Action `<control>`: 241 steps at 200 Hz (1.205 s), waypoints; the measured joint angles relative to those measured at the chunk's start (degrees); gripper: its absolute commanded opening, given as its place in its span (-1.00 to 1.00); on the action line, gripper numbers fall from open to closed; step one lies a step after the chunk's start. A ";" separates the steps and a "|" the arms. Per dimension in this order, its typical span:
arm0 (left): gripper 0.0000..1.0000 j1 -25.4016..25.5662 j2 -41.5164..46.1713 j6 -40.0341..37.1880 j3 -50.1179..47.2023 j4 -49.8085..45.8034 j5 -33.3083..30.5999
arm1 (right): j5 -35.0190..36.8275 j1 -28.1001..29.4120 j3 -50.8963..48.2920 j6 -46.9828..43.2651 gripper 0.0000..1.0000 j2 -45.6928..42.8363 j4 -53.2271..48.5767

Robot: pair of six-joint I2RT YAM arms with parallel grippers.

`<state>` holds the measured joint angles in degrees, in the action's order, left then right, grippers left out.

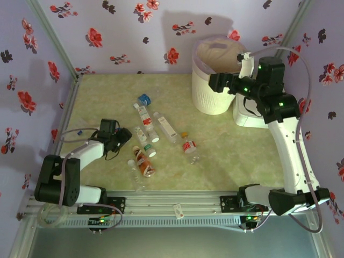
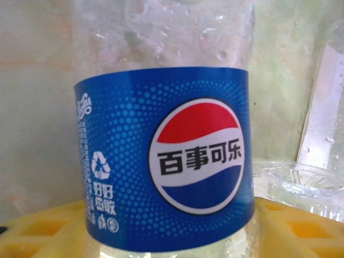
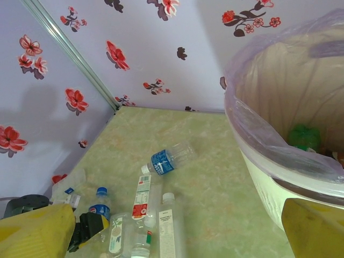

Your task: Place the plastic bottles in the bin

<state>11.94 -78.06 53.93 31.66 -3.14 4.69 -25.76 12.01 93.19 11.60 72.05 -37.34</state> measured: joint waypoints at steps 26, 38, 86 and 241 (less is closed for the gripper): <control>0.16 -0.02 0.02 0.02 0.00 0.13 -0.20 | 0.00 0.00 -0.35 0.00 0.99 0.02 0.04; 0.09 -0.02 0.20 -0.02 0.00 0.04 -0.28 | 0.00 0.00 -0.37 0.00 0.99 0.07 0.04; -0.34 -0.02 5.70 -1.05 0.63 -3.45 -3.39 | -0.20 0.28 -0.24 0.02 0.95 0.55 -0.17; -1.00 16.00 14.08 -14.73 12.72 -2.29 3.02 | 4.63 25.27 -3.82 5.77 0.90 15.80 8.22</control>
<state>27.94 -63.99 39.20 44.38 -5.43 7.70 -21.12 37.28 89.36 17.37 87.85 -29.12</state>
